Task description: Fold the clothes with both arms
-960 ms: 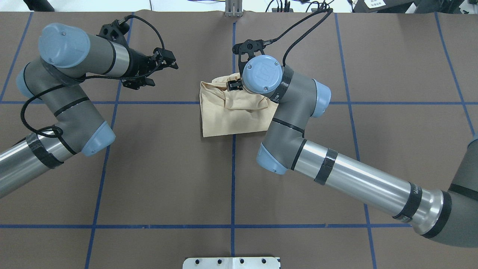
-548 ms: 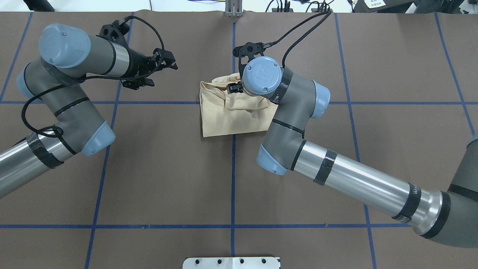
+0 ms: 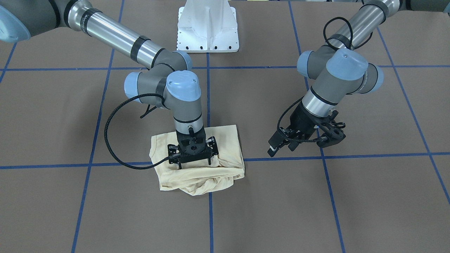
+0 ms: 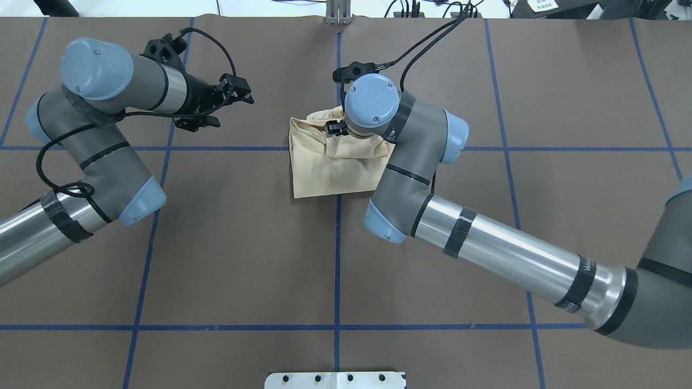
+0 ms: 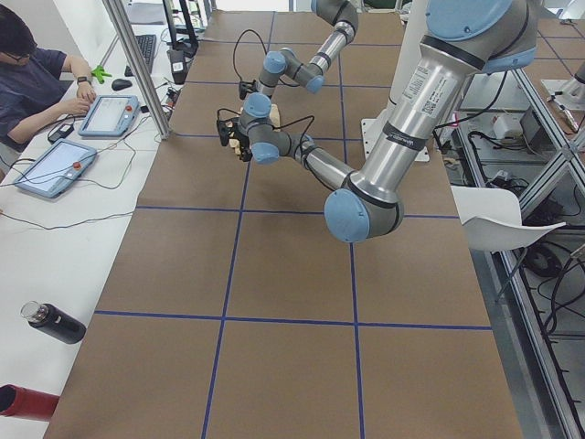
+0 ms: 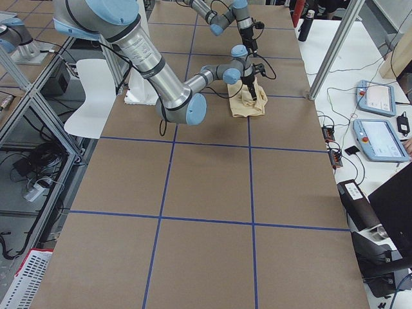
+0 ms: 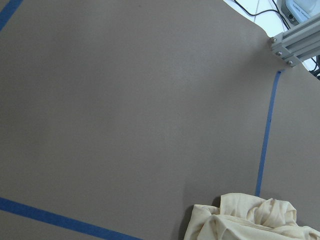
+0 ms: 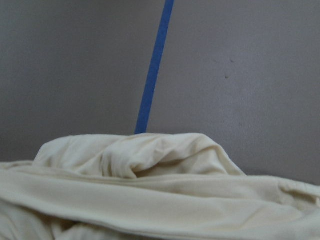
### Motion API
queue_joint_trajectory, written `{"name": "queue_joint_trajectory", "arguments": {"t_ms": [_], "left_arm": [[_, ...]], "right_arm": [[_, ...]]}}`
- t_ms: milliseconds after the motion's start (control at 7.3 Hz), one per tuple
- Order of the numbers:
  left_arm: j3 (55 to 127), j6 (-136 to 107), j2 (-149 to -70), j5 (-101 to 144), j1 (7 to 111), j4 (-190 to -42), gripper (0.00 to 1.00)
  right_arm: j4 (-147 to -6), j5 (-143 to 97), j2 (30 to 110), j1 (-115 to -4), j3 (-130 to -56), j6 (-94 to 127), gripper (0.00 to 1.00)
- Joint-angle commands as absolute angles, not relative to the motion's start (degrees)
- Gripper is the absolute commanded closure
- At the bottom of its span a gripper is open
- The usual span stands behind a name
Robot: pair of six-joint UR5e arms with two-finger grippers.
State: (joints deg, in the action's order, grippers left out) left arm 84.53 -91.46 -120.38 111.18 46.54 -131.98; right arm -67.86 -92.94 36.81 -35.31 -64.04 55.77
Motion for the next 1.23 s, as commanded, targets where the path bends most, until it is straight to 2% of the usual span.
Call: {"name": "queue_joint_trajectory", "arguments": {"t_ms": [0, 274, 822, 960, 1097], "left_arm": [[84.3, -91.5, -120.2, 111.2, 46.6, -132.1, 0.01], [84.3, -91.4, -120.1, 111.2, 46.7, -132.1, 0.01], [84.7, -85.8, -120.4, 111.5, 49.1, -131.7, 0.01], [85.5, -80.3, -119.9, 111.5, 49.8, -131.7, 0.01], [89.4, -75.2, -116.5, 111.6, 51.1, -131.7, 0.01]], "right_arm": [[-67.5, -92.9, 32.3, -37.1, -57.1, 55.1, 0.00], [-67.1, -92.8, 30.0, -39.0, -53.4, 55.1, 0.00], [-67.1, -96.7, 30.0, -43.6, -54.0, 52.1, 0.00], [-68.0, -101.0, 32.0, -45.9, -57.4, 51.0, 0.00], [-71.3, -106.5, 36.5, -49.0, -64.3, 50.0, 0.00]]}}
